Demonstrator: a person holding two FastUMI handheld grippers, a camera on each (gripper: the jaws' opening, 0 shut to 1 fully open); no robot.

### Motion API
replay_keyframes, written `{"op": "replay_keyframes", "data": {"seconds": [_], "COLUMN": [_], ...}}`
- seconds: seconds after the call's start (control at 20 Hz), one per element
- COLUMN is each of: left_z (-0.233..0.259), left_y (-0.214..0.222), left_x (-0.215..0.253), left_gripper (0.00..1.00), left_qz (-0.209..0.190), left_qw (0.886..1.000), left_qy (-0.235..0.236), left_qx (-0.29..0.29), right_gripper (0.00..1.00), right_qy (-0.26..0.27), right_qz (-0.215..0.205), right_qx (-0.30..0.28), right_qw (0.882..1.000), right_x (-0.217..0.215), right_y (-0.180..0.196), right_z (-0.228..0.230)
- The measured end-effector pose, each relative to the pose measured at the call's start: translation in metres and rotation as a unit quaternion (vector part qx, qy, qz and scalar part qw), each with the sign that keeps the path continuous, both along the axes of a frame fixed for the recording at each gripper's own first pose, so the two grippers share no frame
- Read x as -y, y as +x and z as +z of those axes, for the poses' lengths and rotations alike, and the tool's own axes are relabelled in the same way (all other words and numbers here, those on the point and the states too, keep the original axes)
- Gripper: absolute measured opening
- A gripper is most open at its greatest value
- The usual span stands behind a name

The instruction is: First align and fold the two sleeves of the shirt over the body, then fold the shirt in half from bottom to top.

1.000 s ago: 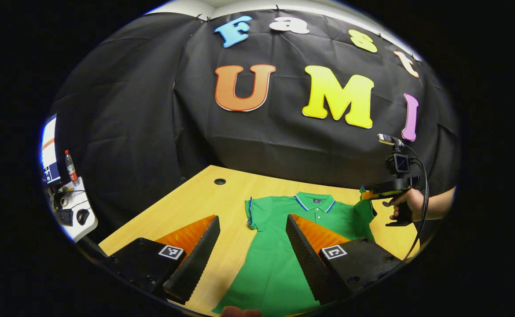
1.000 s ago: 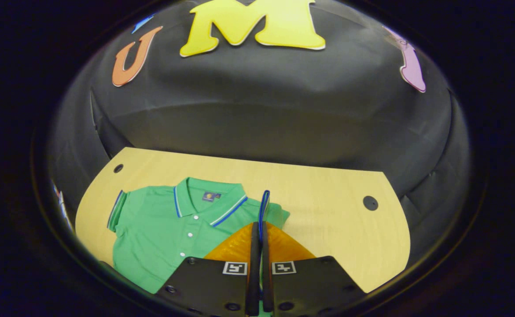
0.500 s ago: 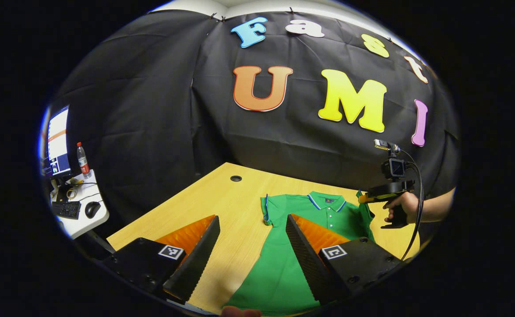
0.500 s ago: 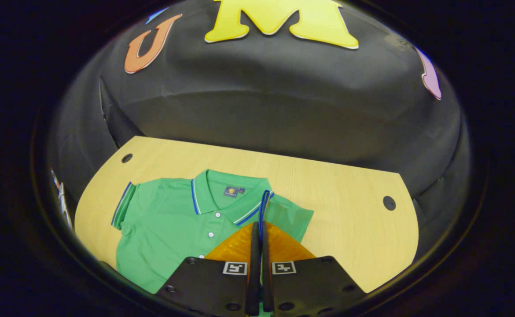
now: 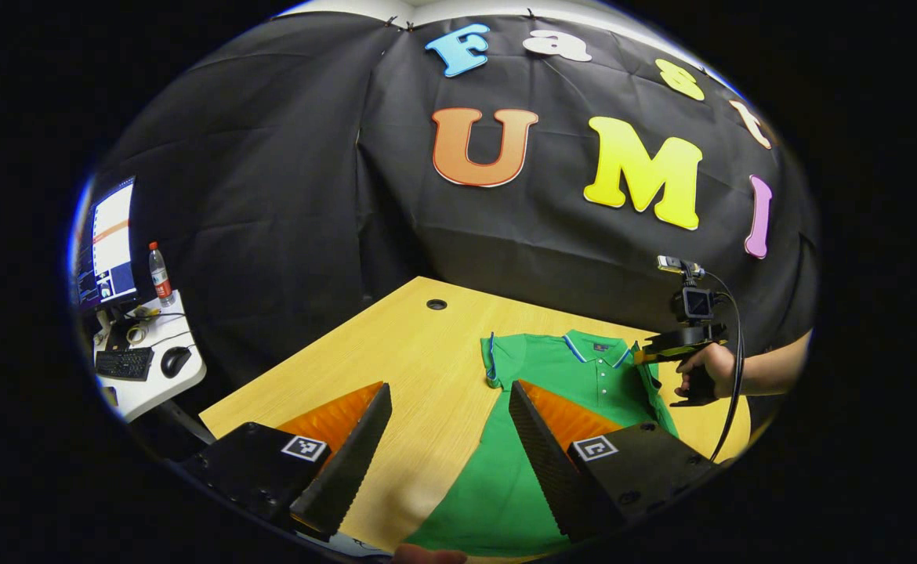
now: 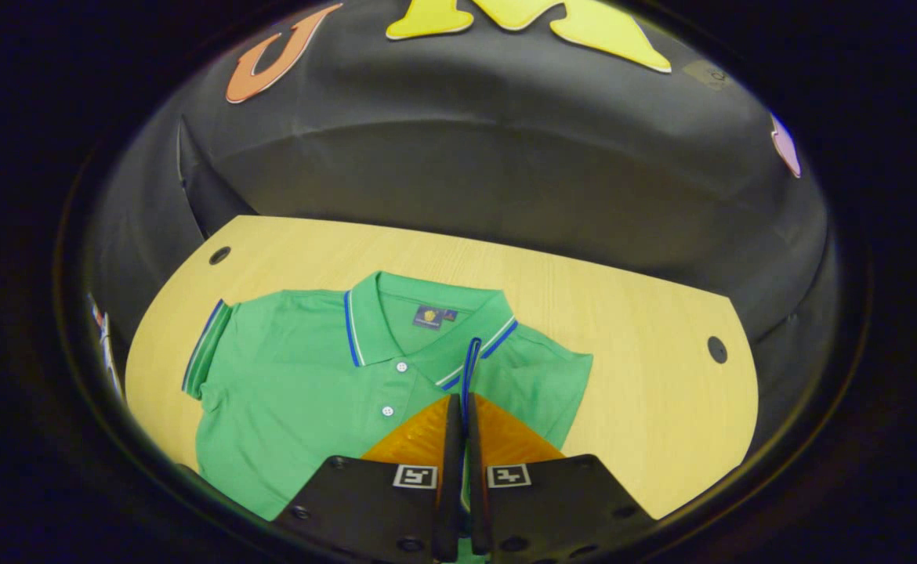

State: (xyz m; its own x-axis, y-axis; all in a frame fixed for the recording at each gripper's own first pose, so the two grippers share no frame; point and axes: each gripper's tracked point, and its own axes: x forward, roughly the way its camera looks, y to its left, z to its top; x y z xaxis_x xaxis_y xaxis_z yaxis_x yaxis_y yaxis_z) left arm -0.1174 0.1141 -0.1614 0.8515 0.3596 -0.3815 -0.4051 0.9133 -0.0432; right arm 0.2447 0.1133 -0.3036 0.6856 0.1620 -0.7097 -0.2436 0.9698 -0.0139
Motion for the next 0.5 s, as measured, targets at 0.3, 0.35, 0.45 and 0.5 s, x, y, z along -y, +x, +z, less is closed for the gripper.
{"op": "replay_keyframes", "data": {"seconds": [0.3,0.35,0.45,0.5], "left_z": [-0.003,-0.005,-0.006,-0.006], "left_y": [-0.003,-0.002,0.000,0.002], "left_x": [-0.006,-0.006,-0.005,-0.004], "left_gripper": [0.98,0.98,0.98,0.98], "left_qz": [0.004,0.005,0.002,-0.002], "left_qw": [1.000,1.000,1.000,1.000], "left_qy": [0.002,0.000,-0.003,-0.003], "left_qx": [-0.007,-0.008,-0.009,-0.010], "right_gripper": [0.10,0.10,0.27,0.39], "right_qy": [-0.003,0.002,0.008,0.013], "right_qz": [0.006,0.009,0.013,0.014], "right_qx": [-0.011,-0.013,-0.012,-0.012], "right_qw": [1.000,1.000,1.000,1.000], "right_x": [-0.012,-0.016,-0.020,-0.020], "right_y": [-0.003,-0.004,-0.007,-0.009], "right_z": [-0.011,-0.011,-0.007,-0.004]}}
